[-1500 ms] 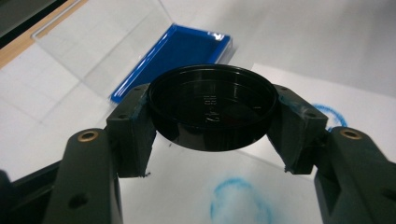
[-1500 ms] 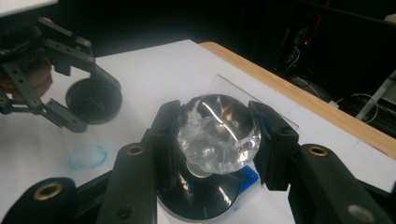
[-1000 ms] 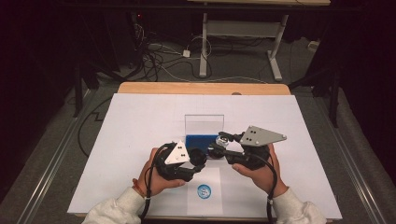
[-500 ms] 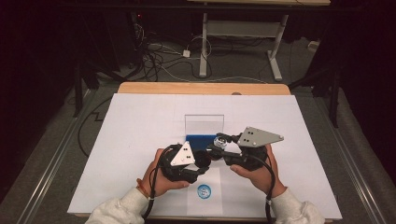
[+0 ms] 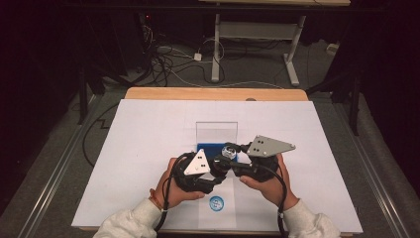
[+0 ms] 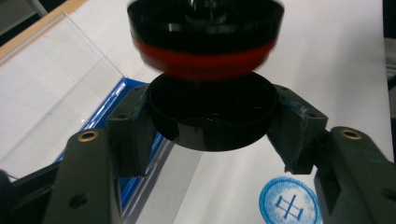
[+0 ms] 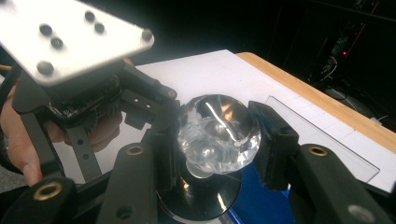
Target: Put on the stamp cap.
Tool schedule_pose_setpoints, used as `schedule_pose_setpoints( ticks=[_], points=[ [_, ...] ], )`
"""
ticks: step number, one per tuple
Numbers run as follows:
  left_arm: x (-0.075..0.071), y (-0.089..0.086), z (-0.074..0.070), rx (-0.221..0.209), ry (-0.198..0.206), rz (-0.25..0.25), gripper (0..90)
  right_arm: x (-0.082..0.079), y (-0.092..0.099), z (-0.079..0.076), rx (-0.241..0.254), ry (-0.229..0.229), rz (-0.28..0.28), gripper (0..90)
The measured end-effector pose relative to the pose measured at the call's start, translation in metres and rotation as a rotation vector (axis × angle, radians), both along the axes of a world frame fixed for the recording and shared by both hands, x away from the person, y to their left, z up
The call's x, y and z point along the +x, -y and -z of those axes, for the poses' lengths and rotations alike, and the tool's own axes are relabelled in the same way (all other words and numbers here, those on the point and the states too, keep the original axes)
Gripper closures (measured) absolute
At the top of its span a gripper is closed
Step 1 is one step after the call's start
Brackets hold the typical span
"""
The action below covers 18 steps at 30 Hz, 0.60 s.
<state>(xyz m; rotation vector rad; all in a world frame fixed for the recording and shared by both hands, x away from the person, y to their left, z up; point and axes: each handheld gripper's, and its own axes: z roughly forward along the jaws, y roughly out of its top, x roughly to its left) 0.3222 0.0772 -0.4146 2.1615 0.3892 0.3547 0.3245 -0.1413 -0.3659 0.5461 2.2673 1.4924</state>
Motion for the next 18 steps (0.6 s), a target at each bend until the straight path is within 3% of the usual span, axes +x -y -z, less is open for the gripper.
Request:
schedule_pose_setpoints(
  ticks=[6, 18],
  points=[
    [-0.0003, -0.0011, -0.0052, -0.046, 0.000, -0.006, 36.8, 0.0012, 0.0002, -0.0006, 0.010, -0.001, 0.004, 57.1],
    [-0.0007, 0.0013, -0.0043, -0.027, 0.006, -0.010, 36.7, 0.0005, -0.0019, 0.0008, 0.028, -0.022, -0.024, 57.1]
  ],
)
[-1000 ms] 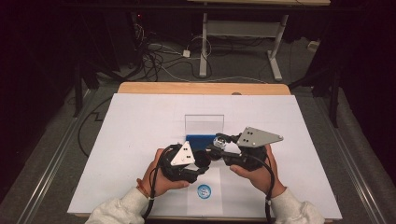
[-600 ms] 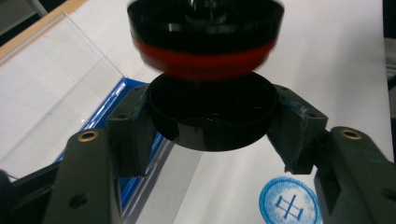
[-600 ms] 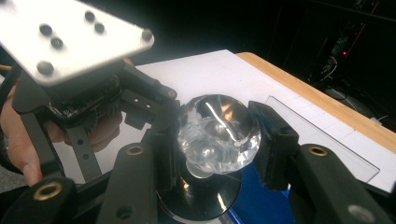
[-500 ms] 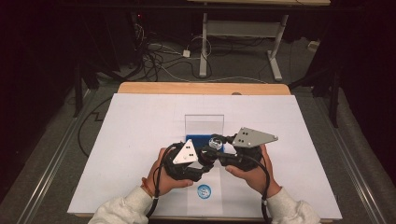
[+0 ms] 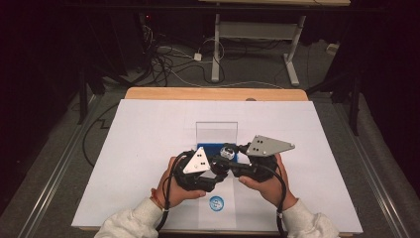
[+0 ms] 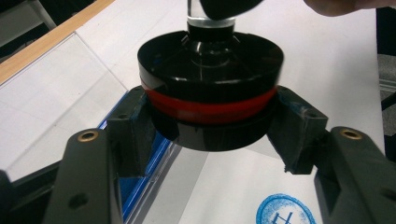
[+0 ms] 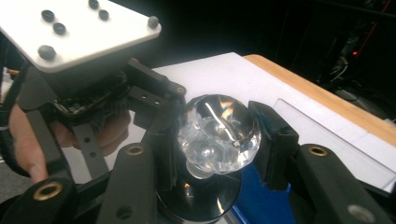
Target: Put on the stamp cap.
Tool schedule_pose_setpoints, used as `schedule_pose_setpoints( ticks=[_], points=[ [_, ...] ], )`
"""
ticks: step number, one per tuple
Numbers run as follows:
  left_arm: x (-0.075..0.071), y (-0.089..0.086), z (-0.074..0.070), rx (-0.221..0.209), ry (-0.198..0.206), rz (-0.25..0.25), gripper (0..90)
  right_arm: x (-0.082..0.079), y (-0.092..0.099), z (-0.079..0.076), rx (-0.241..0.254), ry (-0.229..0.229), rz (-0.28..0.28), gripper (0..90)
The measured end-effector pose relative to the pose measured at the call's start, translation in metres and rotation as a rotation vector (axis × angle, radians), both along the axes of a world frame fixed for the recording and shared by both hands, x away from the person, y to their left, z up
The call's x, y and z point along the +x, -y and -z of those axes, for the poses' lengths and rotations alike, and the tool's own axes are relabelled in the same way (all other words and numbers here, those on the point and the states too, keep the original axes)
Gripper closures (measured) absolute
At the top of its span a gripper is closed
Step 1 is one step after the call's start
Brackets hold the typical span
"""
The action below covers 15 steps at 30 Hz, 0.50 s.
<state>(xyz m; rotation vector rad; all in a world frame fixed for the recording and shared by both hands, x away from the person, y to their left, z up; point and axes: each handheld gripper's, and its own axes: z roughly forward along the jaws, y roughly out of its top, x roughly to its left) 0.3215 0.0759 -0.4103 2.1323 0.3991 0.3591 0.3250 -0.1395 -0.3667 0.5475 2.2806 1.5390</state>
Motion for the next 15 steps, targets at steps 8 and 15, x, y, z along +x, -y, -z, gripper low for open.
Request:
schedule_pose_setpoints(
  ticks=[8, 15],
  points=[
    [-0.0007, -0.0018, -0.0004, 0.004, 0.018, -0.004, 36.7, 0.0017, 0.0016, 0.0011, 0.015, -0.027, -0.005, 57.1],
    [-0.0025, -0.0013, -0.0009, 0.026, 0.045, -0.005, 36.7, 0.0043, 0.0040, 0.0021, 0.022, -0.058, -0.007, 57.1]
  ],
)
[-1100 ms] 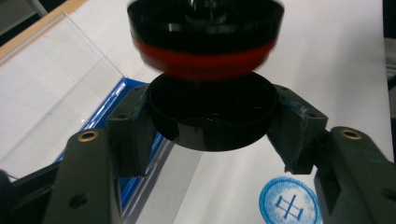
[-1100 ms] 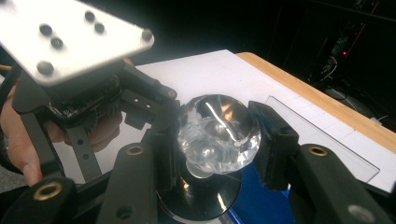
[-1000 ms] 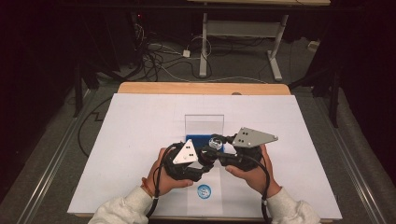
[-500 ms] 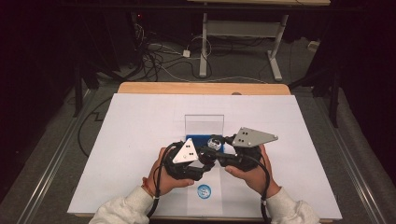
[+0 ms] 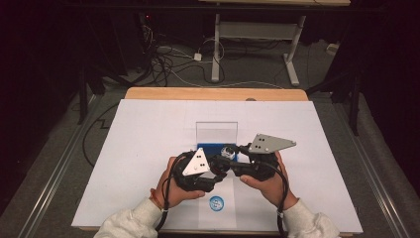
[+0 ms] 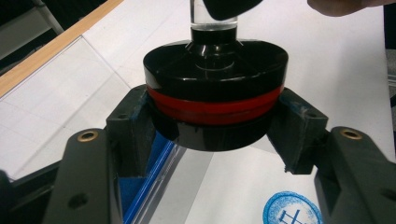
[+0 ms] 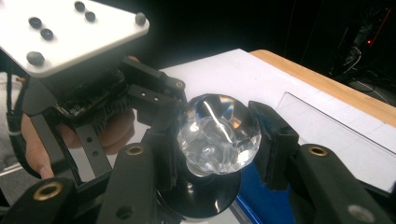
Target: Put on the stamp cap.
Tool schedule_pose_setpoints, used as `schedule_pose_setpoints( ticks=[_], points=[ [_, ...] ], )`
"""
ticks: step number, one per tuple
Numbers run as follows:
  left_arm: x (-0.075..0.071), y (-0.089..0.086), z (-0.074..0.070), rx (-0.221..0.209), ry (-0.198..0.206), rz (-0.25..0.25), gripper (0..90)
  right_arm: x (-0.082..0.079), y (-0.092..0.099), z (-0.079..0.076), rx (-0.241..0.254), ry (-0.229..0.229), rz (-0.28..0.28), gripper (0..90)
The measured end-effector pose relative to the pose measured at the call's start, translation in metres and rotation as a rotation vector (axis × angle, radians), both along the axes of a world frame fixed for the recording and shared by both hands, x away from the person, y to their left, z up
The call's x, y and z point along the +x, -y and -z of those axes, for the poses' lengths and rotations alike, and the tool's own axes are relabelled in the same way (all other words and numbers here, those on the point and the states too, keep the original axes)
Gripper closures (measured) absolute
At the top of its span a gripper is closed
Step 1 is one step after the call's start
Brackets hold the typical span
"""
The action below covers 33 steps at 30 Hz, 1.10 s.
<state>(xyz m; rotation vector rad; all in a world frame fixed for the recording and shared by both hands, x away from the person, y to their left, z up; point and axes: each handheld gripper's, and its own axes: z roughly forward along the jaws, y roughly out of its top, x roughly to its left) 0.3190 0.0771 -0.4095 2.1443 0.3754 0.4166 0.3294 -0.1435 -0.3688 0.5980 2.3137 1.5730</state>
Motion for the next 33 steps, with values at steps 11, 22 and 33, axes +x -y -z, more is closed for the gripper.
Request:
schedule_pose_setpoints(
  ticks=[11, 22, 33],
  points=[
    [-0.0021, 0.0011, -0.0003, 0.027, 0.009, -0.011, 36.6, -0.0003, -0.0024, 0.0032, -0.017, 0.000, -0.005, 57.0],
    [-0.0017, -0.0015, 0.0000, 0.016, -0.008, -0.009, 36.8, -0.0007, -0.0021, 0.0060, -0.020, 0.004, 0.005, 57.3],
    [-0.0055, -0.0017, -0.0019, 0.045, 0.012, -0.018, 36.8, 0.0023, 0.0007, 0.0088, -0.008, -0.051, -0.004, 57.4]
  ],
)
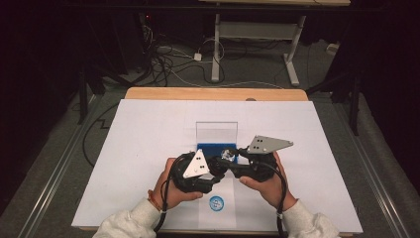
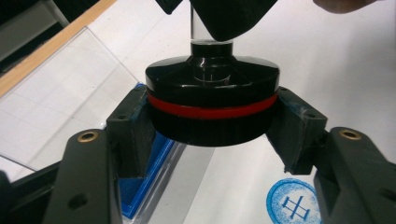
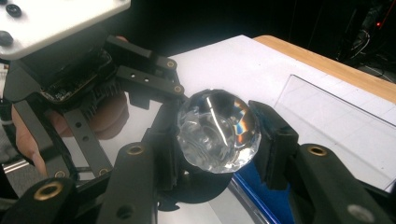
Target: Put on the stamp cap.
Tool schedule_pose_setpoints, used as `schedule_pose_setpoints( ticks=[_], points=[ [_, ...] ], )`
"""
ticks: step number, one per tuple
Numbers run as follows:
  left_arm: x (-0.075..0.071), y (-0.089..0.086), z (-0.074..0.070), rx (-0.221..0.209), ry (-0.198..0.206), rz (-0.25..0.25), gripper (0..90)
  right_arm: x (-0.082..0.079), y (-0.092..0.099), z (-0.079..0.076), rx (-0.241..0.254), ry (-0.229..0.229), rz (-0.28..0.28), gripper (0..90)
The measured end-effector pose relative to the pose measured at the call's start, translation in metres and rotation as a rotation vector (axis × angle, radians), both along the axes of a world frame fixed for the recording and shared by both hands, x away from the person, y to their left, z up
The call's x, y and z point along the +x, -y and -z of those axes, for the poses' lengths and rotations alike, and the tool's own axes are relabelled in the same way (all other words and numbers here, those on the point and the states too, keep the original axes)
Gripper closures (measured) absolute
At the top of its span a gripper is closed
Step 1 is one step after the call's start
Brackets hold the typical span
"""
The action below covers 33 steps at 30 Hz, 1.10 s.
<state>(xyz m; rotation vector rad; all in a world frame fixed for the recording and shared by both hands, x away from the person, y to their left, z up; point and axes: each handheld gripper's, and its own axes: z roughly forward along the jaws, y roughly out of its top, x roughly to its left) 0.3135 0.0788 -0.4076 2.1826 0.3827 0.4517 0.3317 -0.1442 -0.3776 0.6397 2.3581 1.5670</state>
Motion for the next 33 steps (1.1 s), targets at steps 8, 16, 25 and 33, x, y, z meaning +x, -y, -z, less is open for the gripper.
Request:
schedule_pose_setpoints(
  ticks=[8, 16, 25, 33],
  points=[
    [-0.003, 0.004, 0.001, 0.038, 0.004, 0.018, 36.2, 0.000, -0.003, 0.003, -0.010, -0.007, -0.005, 57.3],
    [-0.007, 0.009, 0.002, 0.011, 0.020, 0.065, 33.9, -0.002, -0.007, 0.006, -0.039, 0.002, -0.004, 57.5],
    [-0.004, 0.006, 0.004, -0.037, -0.014, 0.078, 33.5, -0.002, -0.001, 0.004, -0.009, -0.021, -0.017, 57.4],
    [0.003, -0.003, 0.004, -0.129, -0.050, -0.005, 22.3, -0.006, 0.006, -0.003, 0.020, 0.026, -0.018, 57.3]
  ],
)
